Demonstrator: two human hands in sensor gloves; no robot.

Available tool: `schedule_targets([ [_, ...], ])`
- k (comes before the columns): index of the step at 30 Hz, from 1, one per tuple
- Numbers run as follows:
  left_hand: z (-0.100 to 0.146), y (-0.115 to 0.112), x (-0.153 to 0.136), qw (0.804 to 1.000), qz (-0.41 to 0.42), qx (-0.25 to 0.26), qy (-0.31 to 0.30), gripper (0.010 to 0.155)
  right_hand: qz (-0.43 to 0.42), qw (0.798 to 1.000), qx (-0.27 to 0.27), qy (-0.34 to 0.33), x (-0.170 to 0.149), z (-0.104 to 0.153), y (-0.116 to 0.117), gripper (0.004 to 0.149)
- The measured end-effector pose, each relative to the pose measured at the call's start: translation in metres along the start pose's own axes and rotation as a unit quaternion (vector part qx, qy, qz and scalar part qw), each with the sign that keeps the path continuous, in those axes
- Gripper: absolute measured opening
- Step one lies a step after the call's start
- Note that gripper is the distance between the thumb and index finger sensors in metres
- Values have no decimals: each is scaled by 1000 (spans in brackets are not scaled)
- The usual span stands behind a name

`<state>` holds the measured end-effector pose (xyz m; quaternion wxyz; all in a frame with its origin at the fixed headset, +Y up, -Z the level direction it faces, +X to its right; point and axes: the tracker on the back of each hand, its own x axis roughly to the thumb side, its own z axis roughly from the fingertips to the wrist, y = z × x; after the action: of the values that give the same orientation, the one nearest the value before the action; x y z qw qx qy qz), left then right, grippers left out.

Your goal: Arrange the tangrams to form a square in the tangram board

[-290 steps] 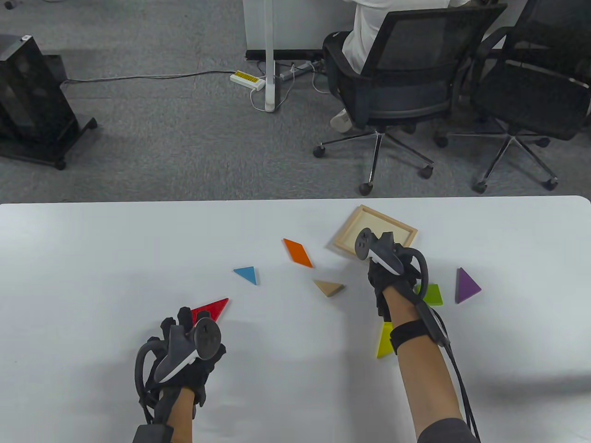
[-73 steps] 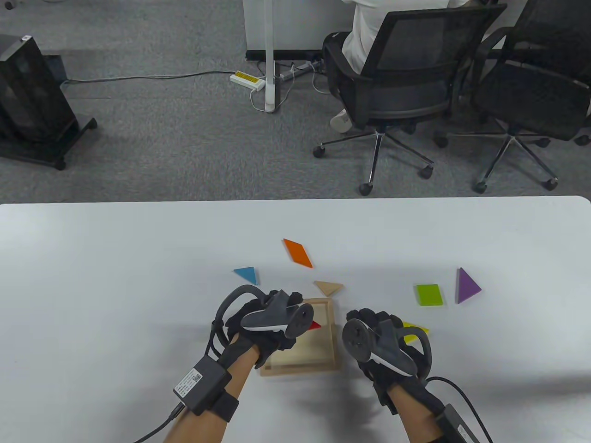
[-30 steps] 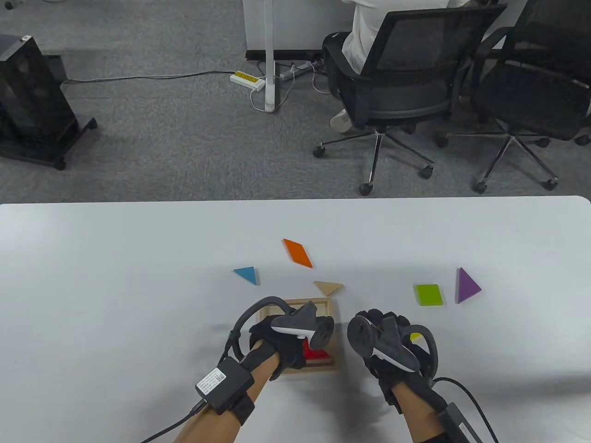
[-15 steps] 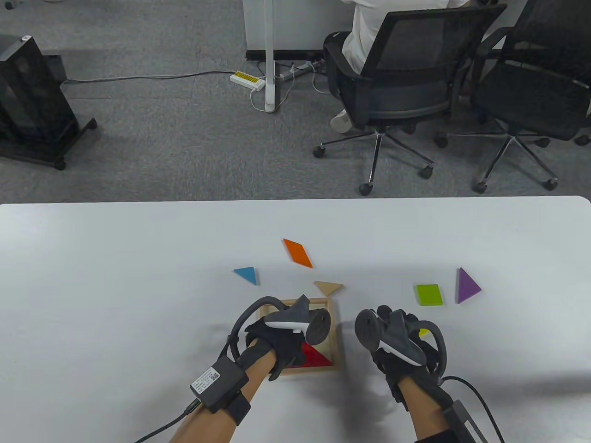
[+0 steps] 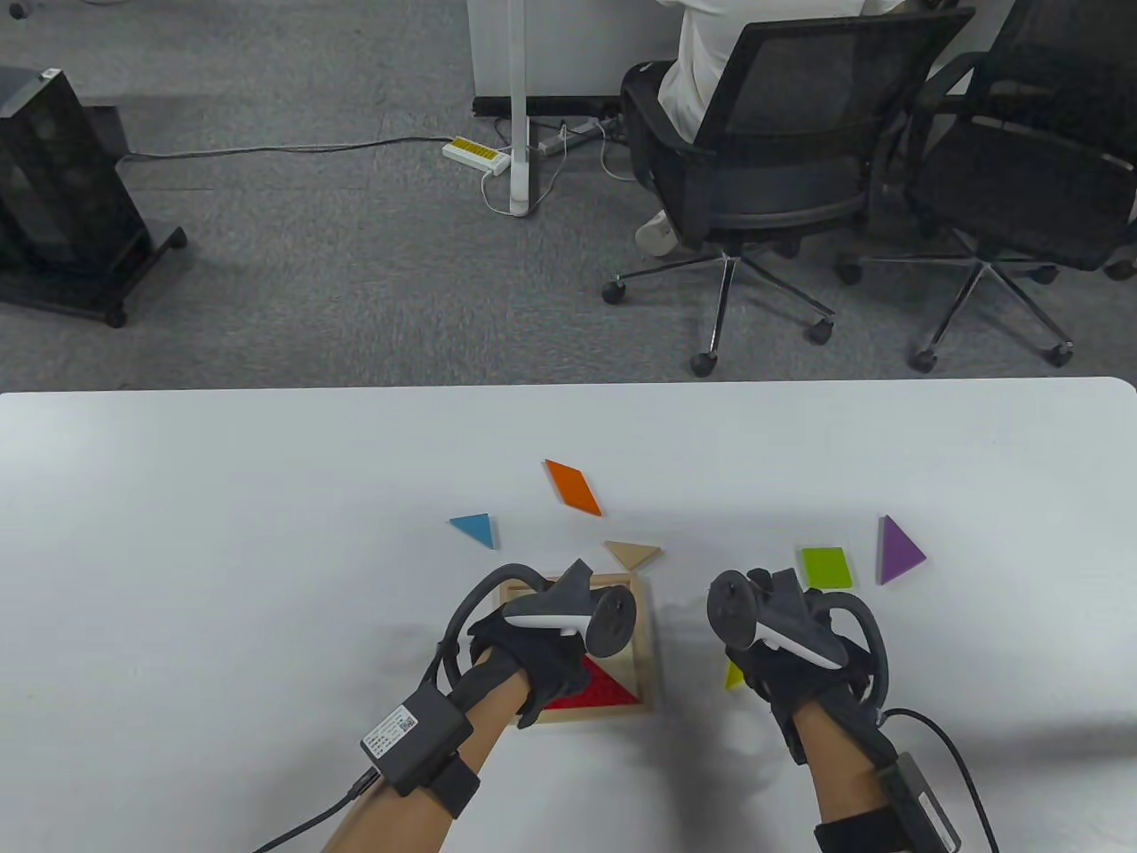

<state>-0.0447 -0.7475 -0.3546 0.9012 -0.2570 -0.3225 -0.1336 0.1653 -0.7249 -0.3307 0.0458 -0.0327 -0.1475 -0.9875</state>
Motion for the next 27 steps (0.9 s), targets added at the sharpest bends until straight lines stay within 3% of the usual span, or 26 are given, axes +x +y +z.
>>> schedule_targets([
  [9, 6, 7, 2, 1000, -3, 18, -3, 69, 24, 998, 59, -6, -9, -14, 2, 80],
  [19, 11, 9, -4, 999, 14, 35, -7, 71, 57, 991, 113, -41, -14, -35, 32, 88],
  [27, 14, 8, -6, 999, 17, 33, -4, 74, 108, 986, 117, -55, -3, -36, 44, 88],
])
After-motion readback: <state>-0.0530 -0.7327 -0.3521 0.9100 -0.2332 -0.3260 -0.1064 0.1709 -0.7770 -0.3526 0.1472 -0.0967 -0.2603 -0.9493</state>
